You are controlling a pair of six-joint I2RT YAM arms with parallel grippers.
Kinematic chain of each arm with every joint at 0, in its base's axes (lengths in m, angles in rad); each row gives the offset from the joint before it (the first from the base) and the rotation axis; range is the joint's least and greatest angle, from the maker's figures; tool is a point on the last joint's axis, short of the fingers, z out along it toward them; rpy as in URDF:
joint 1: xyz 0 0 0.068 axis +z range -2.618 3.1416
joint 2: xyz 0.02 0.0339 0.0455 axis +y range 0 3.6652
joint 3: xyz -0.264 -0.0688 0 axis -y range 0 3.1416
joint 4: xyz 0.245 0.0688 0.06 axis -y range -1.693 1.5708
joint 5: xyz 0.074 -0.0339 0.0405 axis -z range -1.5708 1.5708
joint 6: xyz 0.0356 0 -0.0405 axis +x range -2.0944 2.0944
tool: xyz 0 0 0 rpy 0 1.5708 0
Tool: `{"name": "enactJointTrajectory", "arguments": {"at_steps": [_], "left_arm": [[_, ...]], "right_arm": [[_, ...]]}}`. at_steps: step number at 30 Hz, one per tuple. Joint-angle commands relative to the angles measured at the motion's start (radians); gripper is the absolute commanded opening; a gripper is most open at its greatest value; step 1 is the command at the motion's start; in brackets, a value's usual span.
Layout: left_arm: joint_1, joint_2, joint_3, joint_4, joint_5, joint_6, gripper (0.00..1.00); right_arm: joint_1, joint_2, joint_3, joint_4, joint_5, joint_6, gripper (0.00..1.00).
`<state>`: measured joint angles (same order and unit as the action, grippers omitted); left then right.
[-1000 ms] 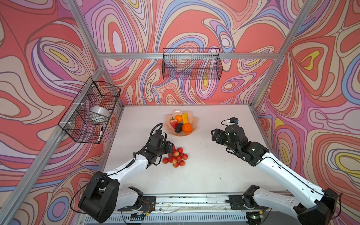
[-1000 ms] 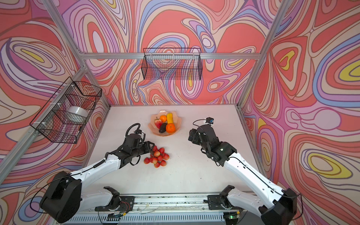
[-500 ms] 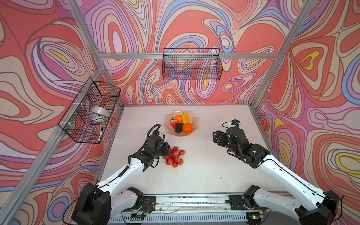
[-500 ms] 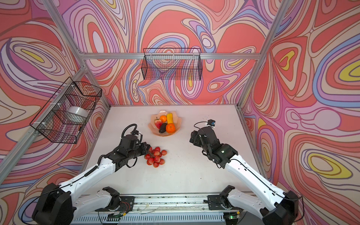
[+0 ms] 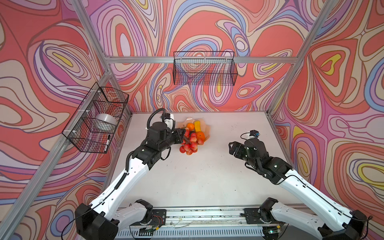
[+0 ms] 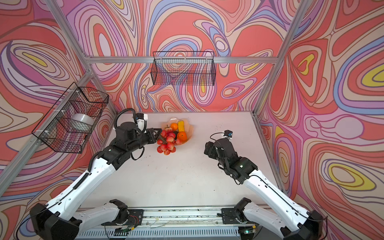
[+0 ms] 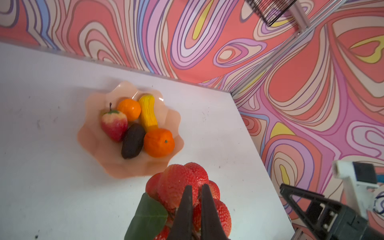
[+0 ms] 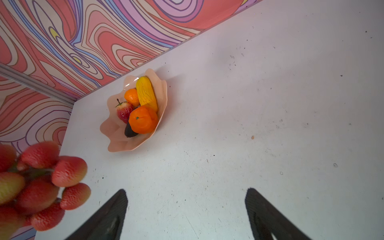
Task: Place and organize the fake fruits in the fruit bowl
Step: 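Lay the lychee bunch on top of the fruits in the bowl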
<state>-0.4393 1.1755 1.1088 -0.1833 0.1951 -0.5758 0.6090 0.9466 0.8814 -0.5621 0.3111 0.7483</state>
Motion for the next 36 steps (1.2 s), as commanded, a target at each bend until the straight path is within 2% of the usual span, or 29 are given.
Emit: {"name": "enactJointTrajectory", "arguments": {"at_steps": [1,6,12,16,22,28,29,32,34,36], "left_arm": [[0.035,0.102,0.087,0.096,0.026,0.047,0.00],[0.128,0.275,0.148,0.337,0.094,-0.069,0.00],[0.153,0.481,0.278,0.396,0.067,-0.021,0.00],[0.163,0.594,0.291,0.486,0.111,-0.046,0.00],[0.163,0.687,0.297,0.504,0.114,-0.048,0.00],[0.164,0.690,0.231,0.512,0.112,-0.046,0.00],[0.164,0.688,0.215,0.515,0.112,-0.049,0.02],[0.164,0.677,0.168,0.515,0.112,-0.057,0.27],[0.164,0.667,0.144,0.517,0.116,-0.062,0.37],[0.164,0.654,0.125,0.519,0.116,-0.065,0.53]], "right_arm": [[-0.005,-0.047,-0.025,-0.047,0.014,0.023,0.93],[-0.005,-0.109,-0.040,-0.091,0.040,0.034,0.94],[-0.004,-0.142,-0.042,-0.139,0.066,0.034,0.94],[-0.004,-0.138,-0.047,-0.134,0.065,0.034,0.94],[-0.005,-0.106,-0.047,-0.108,0.058,0.038,0.95],[-0.004,-0.074,-0.044,-0.082,0.049,0.030,0.95],[-0.003,-0.070,-0.041,-0.080,0.049,0.028,0.95],[-0.004,-0.066,-0.035,-0.082,0.051,0.027,0.95],[-0.004,-0.071,-0.034,-0.081,0.054,0.028,0.95],[-0.003,-0.079,-0.033,-0.084,0.057,0.027,0.95]]}}
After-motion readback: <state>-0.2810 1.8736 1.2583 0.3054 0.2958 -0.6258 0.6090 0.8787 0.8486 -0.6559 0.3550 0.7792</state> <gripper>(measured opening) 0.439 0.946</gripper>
